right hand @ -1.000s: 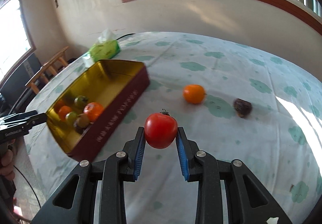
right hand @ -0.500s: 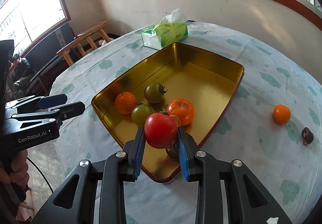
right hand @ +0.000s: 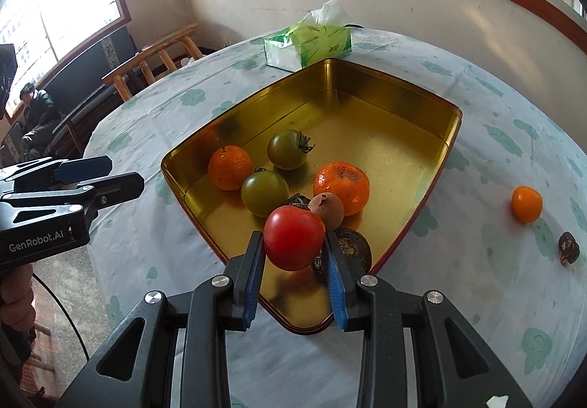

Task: Organize fruits
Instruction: 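Carry the red tomato into the tin and open the right gripper, then grasp the dark shriveled fruit with the right gripper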

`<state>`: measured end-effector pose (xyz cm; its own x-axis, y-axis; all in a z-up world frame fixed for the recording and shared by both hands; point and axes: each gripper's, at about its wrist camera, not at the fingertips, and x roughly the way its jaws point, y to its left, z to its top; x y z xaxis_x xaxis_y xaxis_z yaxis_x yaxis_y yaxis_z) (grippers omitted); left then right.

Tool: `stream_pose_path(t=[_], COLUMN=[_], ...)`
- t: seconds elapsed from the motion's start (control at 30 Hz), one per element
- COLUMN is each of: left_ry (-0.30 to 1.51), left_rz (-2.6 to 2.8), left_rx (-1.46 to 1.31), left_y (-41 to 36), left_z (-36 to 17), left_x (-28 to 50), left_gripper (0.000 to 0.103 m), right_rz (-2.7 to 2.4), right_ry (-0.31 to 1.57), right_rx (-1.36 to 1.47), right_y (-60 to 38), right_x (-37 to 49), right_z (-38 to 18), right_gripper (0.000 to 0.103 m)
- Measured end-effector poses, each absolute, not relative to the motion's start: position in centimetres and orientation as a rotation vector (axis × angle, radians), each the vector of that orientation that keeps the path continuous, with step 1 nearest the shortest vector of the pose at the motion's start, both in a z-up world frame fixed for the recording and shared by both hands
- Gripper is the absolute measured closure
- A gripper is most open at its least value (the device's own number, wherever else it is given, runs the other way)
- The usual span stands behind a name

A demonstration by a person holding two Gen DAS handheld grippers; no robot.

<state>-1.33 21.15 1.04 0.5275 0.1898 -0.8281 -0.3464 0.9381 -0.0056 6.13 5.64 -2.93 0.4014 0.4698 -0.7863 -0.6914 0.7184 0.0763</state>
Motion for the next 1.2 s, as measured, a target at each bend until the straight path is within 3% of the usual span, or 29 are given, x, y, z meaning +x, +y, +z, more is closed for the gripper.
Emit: stream_pose_path(t=[0.47,0.7,1.0,1.2], left_ry=[0.948,0.937,0.937,0.926], left_rz=[0.282,0.203,0.051,-0.011], left_rx=[-0.13,-0.099,-0.048,-0.032], left_y=[18.7,15.5,8.9,4.2], left_z=[1.8,2.4,2.7,2.7], left_x=[-0.7,0.6,4.7,8.7], left_gripper=[0.045,0.045,0.044,0.044], right_rz=[0.734,0.595,0.241,0.172], right_ry=[0.85,0.81,0.833,0.835], right_rx=[-0.213,-0.114,-0.045,-0.008], right_y=[3.6,-3.3,-15.9,-18.2], right_x=[6.3,7.8,13.2,17.9], right_z=[-1.6,0.2,-2.0,-3.5], right_gripper=[0.066,0.055,0.055,0.055])
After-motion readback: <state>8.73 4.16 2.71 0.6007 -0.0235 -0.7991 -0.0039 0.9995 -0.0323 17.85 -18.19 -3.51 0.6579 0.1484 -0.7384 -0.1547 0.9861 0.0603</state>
